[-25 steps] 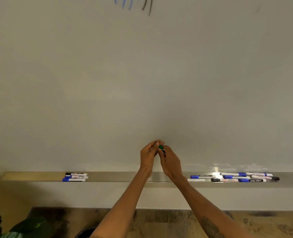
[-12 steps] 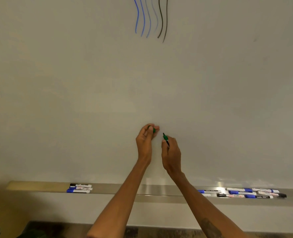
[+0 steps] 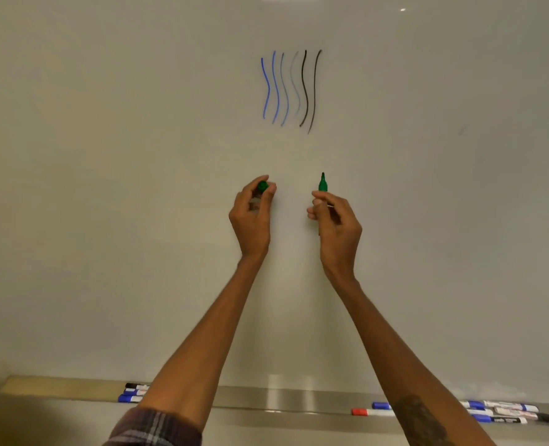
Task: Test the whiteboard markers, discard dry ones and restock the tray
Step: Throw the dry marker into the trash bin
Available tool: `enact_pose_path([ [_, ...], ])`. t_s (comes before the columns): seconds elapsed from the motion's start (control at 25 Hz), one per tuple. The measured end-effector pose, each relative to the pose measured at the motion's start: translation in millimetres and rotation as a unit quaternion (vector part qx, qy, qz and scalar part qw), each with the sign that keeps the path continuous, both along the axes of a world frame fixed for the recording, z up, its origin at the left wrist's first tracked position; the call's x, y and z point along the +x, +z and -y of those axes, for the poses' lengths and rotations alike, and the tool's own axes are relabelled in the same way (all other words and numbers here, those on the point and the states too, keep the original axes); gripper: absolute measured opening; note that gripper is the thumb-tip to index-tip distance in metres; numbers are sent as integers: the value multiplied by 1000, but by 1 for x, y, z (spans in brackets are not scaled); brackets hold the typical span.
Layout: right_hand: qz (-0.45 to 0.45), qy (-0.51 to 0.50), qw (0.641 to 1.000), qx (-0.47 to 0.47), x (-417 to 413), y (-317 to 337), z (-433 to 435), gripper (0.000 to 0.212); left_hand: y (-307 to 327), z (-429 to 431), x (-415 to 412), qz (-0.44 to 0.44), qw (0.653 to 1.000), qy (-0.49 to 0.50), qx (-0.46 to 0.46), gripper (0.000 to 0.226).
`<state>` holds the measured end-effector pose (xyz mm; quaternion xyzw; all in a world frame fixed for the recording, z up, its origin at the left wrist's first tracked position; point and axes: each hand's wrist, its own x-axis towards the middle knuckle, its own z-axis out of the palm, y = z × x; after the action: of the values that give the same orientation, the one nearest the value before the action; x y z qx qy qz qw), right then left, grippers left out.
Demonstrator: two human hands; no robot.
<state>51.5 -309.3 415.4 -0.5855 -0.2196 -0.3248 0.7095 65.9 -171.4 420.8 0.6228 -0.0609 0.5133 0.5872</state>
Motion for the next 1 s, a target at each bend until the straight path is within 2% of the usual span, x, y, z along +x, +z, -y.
enact_pose_path([
  [0.2, 17, 115, 992, 52, 5, 52, 13, 33, 62, -12, 9, 113, 987, 84, 75, 24],
  [0.48, 53, 161, 983, 66, 7, 86, 17, 32, 122, -22, 19, 186, 972, 105, 94, 37],
  [0.56, 60, 160, 982, 80, 7, 95, 17, 26, 131, -24, 23, 198, 968, 103, 111, 34],
  [0.68, 73, 145, 982, 96, 10, 108, 16, 31, 136, -28, 33, 208, 964, 99, 132, 24],
  [1.0, 112, 19, 993, 35, 21, 129, 4, 25, 129, -38, 57, 178, 953, 159, 184, 28],
])
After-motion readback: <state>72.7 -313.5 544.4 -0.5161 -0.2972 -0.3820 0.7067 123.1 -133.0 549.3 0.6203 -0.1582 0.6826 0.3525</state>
